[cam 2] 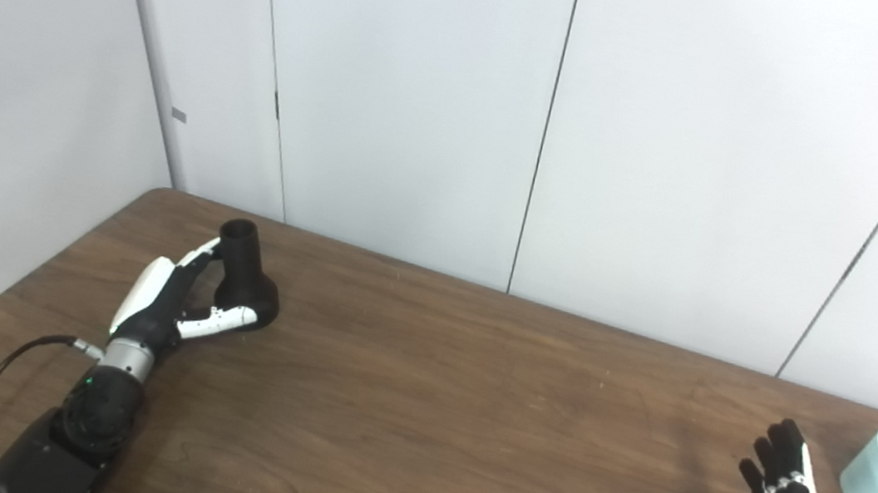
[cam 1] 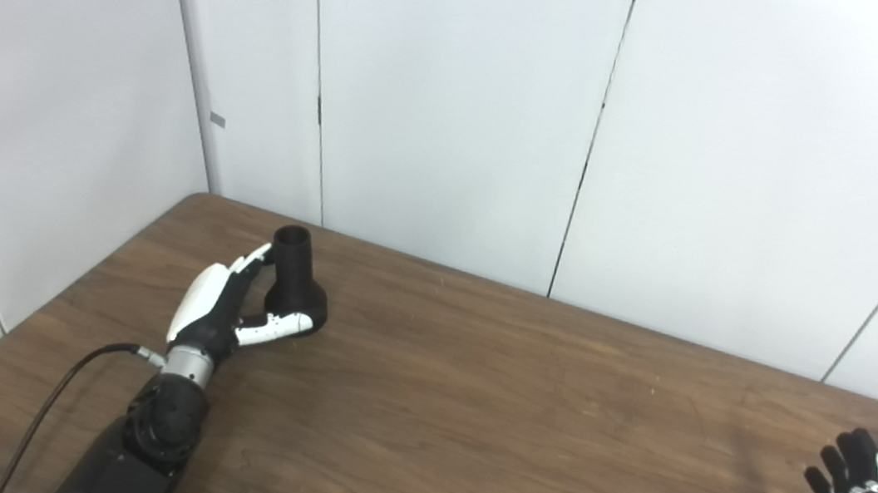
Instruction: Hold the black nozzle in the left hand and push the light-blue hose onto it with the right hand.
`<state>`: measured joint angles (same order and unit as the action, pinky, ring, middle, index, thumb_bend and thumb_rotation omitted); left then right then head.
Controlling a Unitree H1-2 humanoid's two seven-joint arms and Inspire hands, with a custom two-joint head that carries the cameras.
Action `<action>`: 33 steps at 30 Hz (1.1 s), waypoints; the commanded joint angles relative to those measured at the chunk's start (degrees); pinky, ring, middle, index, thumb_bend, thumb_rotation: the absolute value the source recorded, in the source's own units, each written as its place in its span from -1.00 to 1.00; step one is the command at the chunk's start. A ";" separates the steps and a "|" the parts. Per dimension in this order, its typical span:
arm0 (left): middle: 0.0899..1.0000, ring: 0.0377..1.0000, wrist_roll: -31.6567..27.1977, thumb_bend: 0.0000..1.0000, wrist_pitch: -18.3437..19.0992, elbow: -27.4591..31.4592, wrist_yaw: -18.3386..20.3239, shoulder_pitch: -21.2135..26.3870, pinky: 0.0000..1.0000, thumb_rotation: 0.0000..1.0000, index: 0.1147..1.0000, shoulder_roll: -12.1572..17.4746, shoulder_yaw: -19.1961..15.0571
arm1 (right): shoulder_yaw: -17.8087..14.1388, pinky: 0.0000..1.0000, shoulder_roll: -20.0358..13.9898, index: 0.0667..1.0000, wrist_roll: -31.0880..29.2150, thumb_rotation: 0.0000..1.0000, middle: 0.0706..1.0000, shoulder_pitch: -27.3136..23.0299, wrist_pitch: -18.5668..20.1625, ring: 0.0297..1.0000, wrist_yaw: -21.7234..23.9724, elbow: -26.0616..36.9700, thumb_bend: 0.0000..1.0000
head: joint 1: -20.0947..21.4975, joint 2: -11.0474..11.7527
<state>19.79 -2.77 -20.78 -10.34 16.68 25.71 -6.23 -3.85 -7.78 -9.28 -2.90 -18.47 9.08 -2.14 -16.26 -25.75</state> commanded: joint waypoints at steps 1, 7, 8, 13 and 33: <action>0.64 0.90 0.02 1.00 -0.21 0.16 -0.45 3.47 1.00 0.13 0.38 1.89 -0.46 | 0.82 0.91 1.70 1.00 -0.28 0.97 1.00 4.70 0.10 1.00 0.02 -4.57 0.52 | -0.05 -0.23; 0.00 0.06 -3.24 0.74 -0.58 -3.04 -3.16 5.23 0.46 -0.43 -0.10 -0.15 -3.31 | 0.99 0.92 1.82 1.00 -0.25 0.97 1.00 4.81 0.71 1.00 -0.02 -3.96 0.53 | 0.04 -0.50; -0.07 -0.05 -4.02 0.69 -0.36 -3.51 -2.93 5.47 0.34 -0.49 -0.13 -0.36 -3.67 | 1.03 0.92 1.86 1.00 -0.26 0.97 1.00 4.84 0.82 1.00 -0.02 -3.82 0.53 | 0.04 -0.50; -0.38 -0.41 -6.12 0.05 -0.64 -4.17 -0.91 5.07 -0.46 -0.84 -0.18 0.13 -3.44 | 1.04 0.92 1.87 1.00 -0.59 0.97 1.00 4.91 1.01 1.00 0.14 -3.60 0.53 | 0.01 -0.67; -0.47 -0.51 -4.36 0.04 -2.28 -2.17 0.15 2.67 -0.54 -0.84 -0.19 0.58 0.58 | 1.02 0.92 1.79 1.00 -1.05 0.98 1.00 5.04 2.16 1.00 0.41 -2.90 0.53 | 0.22 -1.75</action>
<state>14.13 -5.41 -24.35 -11.11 19.70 25.63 -6.57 -3.86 -7.79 -9.48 -2.77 -17.00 9.20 -1.69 -16.00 -27.42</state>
